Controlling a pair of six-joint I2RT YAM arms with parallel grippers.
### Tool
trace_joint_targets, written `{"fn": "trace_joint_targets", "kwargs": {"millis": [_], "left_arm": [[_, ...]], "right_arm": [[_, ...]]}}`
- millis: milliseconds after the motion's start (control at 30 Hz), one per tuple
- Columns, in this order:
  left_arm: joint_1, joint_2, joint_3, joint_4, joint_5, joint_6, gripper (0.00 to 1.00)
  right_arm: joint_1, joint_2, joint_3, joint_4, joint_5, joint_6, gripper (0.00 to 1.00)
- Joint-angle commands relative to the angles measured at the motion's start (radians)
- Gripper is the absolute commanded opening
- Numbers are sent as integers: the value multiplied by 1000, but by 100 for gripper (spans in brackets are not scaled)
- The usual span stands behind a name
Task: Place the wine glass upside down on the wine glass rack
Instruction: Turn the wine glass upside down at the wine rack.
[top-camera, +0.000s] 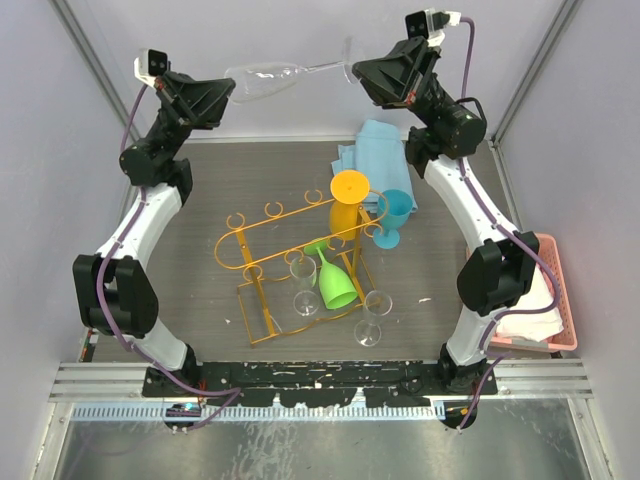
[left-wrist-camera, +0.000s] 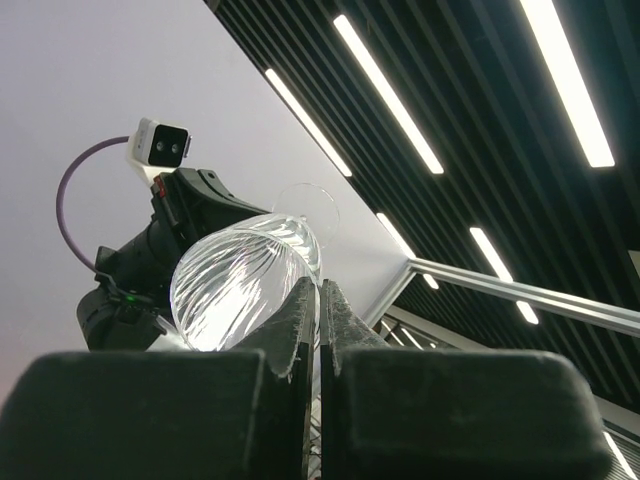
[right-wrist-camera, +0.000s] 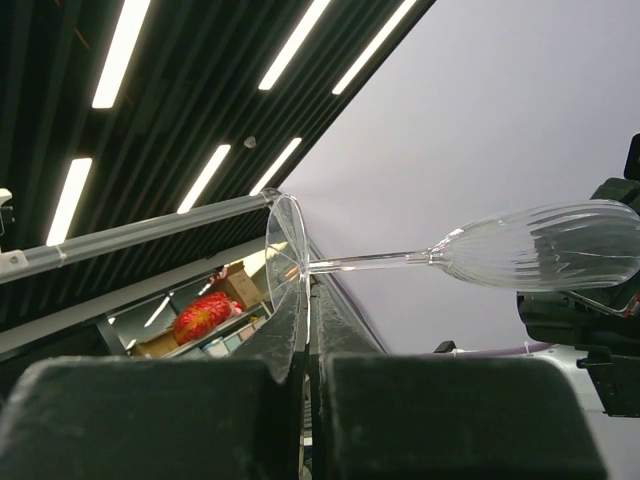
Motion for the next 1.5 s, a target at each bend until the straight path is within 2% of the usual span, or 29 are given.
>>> {"fn": "trace_joint_targets", "kwargs": {"millis": [0,133,367,967,1233,1467], "left_arm": [[-9,-49,-2,47,-19,-58,4],[-8,-49,-17,47,-17,-58,28],[-9,-53,-17,47,7,-40,50],[8,-27,-70,47,32,-24,57],[23,-17,-93,47,49,-13,64],[69,-6,-105,47,61,-15,64]], "right_arm": [[6,-31,21,19,21,3,1],[5,-33,26,29,26,8,1],[6,-34,30,28,27,9,1],[-10,-44,38,19,26,-7,1],[-25,-44,30,28,35,-8,1],[-53,-54,15,24,22,-5,1]]}}
